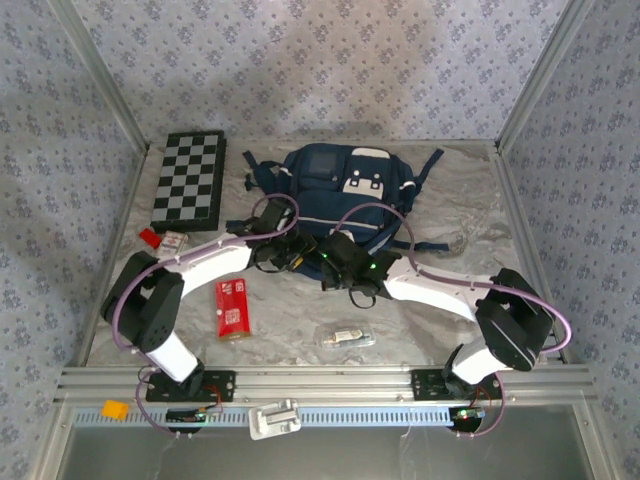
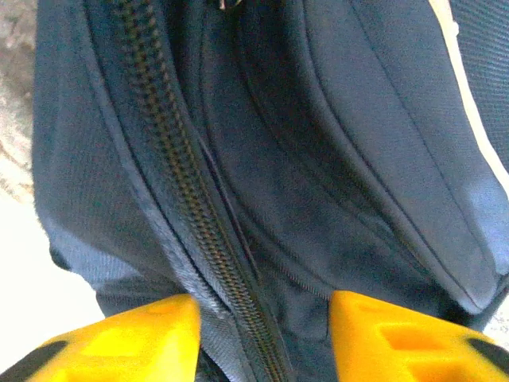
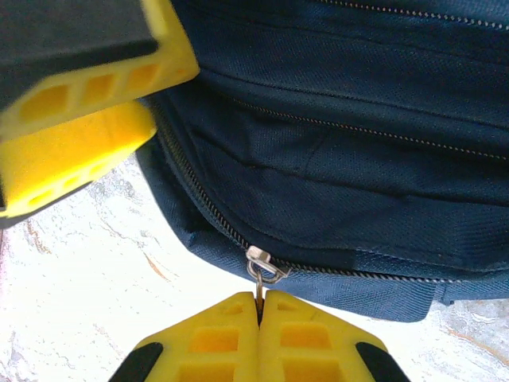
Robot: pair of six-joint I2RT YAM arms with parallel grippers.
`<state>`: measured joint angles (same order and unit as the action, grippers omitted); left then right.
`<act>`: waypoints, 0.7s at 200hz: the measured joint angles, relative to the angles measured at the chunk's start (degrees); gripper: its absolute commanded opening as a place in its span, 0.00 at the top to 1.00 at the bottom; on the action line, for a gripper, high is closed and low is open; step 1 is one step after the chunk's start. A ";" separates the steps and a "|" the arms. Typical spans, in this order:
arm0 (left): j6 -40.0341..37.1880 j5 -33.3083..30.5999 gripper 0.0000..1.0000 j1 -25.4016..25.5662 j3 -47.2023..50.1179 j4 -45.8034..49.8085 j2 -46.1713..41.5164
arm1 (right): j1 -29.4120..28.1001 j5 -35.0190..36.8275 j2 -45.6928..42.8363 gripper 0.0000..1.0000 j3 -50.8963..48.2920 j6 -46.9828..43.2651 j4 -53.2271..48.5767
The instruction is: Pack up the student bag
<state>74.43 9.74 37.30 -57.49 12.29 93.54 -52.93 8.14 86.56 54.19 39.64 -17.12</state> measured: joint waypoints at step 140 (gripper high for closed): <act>-8.55 -1.40 1.00 -8.02 -0.35 6.21 -5.57 | 2.62 7.06 -5.57 1.00 -3.63 1.75 -6.14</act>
<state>65.89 8.34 29.28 -57.84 18.50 87.96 -50.30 15.20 80.99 50.57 41.39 -23.27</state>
